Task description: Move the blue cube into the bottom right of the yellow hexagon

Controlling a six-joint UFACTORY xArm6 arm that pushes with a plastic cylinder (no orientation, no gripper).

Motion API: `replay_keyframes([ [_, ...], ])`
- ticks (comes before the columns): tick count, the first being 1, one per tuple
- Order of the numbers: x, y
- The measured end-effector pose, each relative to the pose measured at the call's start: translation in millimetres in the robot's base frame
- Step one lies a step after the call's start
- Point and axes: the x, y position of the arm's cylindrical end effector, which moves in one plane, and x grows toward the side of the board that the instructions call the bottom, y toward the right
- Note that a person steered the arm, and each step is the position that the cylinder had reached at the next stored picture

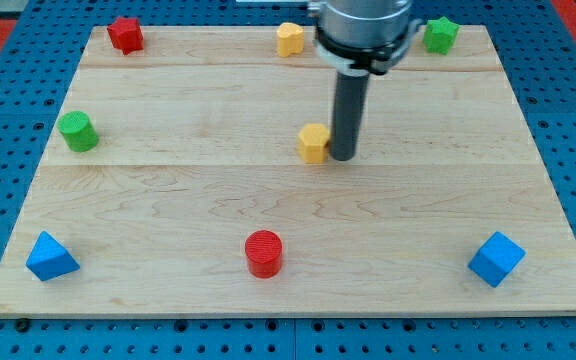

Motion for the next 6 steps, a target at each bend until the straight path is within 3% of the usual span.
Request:
replay_keyframes([
  [2, -17, -35],
  [3, 1, -9],
  [4, 76, 38],
  [5, 155, 47],
  [6, 192, 88],
])
